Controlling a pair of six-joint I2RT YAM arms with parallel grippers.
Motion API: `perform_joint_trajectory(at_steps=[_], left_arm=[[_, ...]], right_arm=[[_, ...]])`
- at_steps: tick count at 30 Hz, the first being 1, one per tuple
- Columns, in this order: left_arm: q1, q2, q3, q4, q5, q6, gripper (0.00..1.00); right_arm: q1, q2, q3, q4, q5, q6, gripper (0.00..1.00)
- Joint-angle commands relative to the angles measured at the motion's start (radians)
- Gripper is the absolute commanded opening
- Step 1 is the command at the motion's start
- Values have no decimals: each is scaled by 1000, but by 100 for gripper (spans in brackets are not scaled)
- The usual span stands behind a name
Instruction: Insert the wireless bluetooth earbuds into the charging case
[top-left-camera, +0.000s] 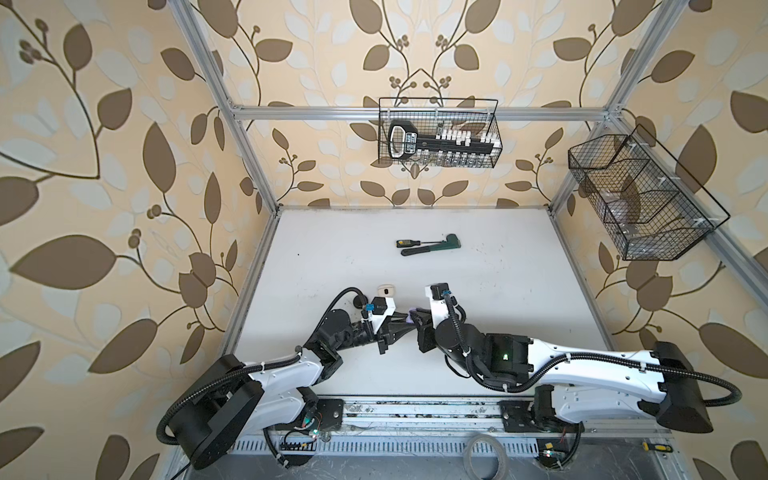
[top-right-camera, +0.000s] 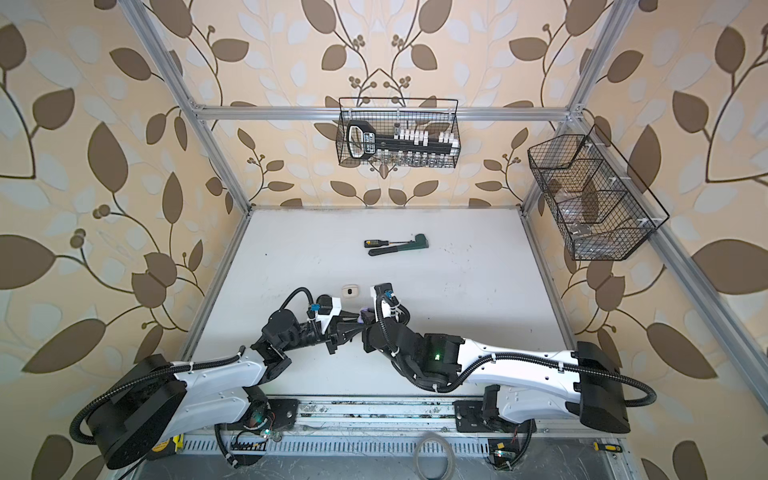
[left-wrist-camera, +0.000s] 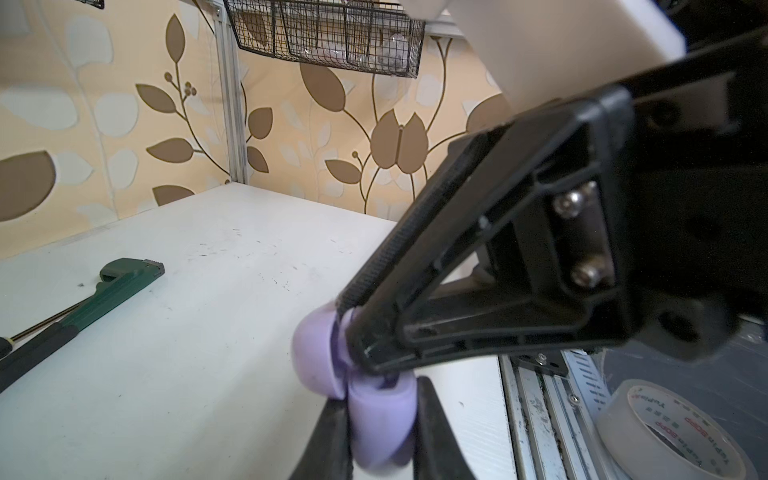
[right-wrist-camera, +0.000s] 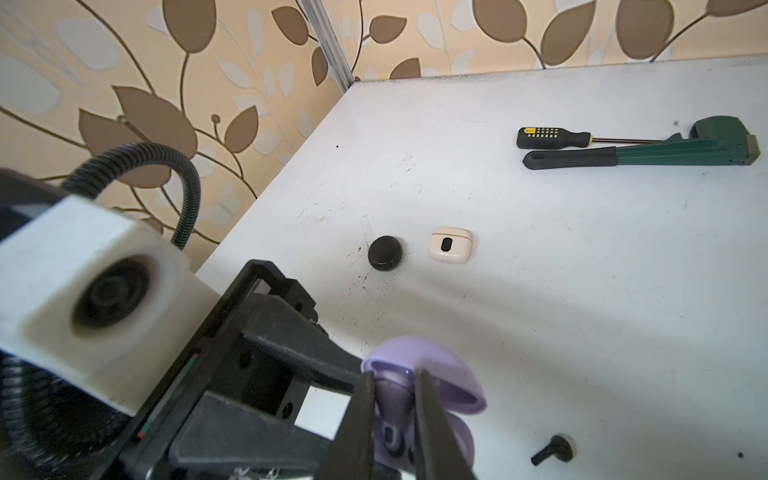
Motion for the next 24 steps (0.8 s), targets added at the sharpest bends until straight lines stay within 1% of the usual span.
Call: perform_joint_trajectory(at_steps=[1, 3, 5, 8, 12, 17, 21, 23, 24], left_arm=[[-11, -28, 7, 64, 21, 19, 0], [-12, -33, 5, 59, 21, 23, 0], [-13, -34, 5, 56, 21, 24, 0], [-11, -34, 5, 57, 19, 25, 0], [-13, -35, 5, 57, 21, 26, 0], [-14, -37, 3, 56, 22, 29, 0], [-13, -37, 5, 53, 26, 32, 0], [-14, -37, 6, 53, 35, 32, 0], [-16, -36, 8, 53, 44, 32, 0]], right_arm=[[21, -3, -30, 10, -14, 10, 16], [21, -4, -38, 11, -14, 9, 19], [24, -11, -45, 21, -18, 5, 25], [40, -33, -47, 17, -6, -6, 27], [48, -72, -44, -20, 32, -2, 33], [48, -135, -15, -92, 75, -12, 34], [41, -215, -8, -143, 117, -19, 35], [7, -249, -19, -155, 112, -24, 35], [-26, -261, -28, -161, 92, -18, 35]])
